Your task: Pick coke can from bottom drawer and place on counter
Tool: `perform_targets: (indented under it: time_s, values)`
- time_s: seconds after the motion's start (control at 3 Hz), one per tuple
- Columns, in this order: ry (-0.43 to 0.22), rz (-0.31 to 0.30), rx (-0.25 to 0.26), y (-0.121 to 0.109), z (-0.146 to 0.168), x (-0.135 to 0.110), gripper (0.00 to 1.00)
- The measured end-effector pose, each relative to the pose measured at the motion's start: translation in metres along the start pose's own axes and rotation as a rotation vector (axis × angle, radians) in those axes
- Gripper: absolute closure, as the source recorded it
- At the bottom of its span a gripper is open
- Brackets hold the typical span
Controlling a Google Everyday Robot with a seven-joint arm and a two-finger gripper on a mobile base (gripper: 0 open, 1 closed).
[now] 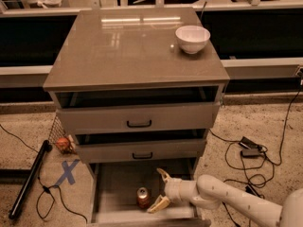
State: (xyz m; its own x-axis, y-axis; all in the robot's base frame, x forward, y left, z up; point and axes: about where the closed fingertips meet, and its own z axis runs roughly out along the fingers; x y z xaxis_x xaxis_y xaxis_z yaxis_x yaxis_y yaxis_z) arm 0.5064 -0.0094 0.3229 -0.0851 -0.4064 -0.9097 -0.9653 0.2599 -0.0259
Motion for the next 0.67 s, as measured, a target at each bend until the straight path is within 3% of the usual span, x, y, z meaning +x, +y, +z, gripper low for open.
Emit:
perform_targets:
  time_s: [0.33, 0.67]
  values:
    - [0.017, 0.061, 0.025, -0.003, 0.015, 0.034, 0.00]
    - [-0.009, 0.125, 0.044, -0.007, 0.036, 0.054, 0.00]
